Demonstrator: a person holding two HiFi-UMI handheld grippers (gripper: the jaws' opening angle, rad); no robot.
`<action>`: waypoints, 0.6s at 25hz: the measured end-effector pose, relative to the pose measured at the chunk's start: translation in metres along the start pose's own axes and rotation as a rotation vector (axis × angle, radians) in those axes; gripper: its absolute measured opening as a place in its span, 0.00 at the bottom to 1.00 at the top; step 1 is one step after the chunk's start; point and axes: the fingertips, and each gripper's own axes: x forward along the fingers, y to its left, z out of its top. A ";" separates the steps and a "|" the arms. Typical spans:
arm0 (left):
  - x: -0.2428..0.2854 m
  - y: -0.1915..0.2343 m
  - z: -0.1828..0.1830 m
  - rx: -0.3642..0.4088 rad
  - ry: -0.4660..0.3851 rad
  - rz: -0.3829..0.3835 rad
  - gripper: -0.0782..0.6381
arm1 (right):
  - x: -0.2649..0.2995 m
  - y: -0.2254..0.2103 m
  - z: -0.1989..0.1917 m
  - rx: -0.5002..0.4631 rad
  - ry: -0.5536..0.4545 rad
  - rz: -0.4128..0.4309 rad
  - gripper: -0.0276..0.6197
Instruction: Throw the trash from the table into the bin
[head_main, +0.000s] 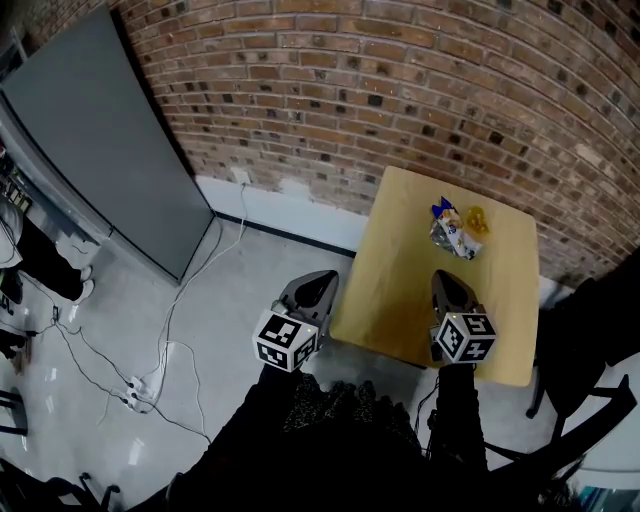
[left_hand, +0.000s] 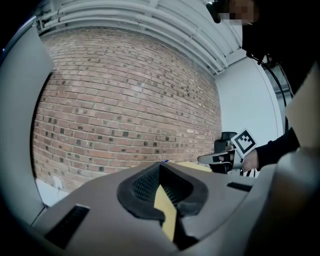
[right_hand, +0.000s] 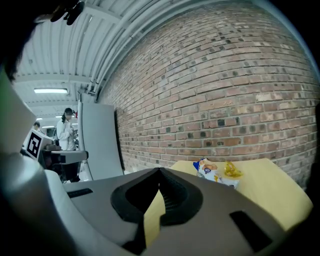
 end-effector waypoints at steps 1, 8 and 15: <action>0.001 0.002 0.000 -0.001 -0.002 -0.005 0.11 | 0.001 0.000 0.000 0.002 -0.001 -0.007 0.06; 0.017 0.005 -0.002 -0.019 -0.008 -0.085 0.11 | -0.007 0.003 0.006 -0.032 0.001 -0.075 0.06; 0.027 -0.004 -0.009 -0.077 -0.020 -0.154 0.11 | -0.025 0.001 0.002 -0.027 0.010 -0.138 0.06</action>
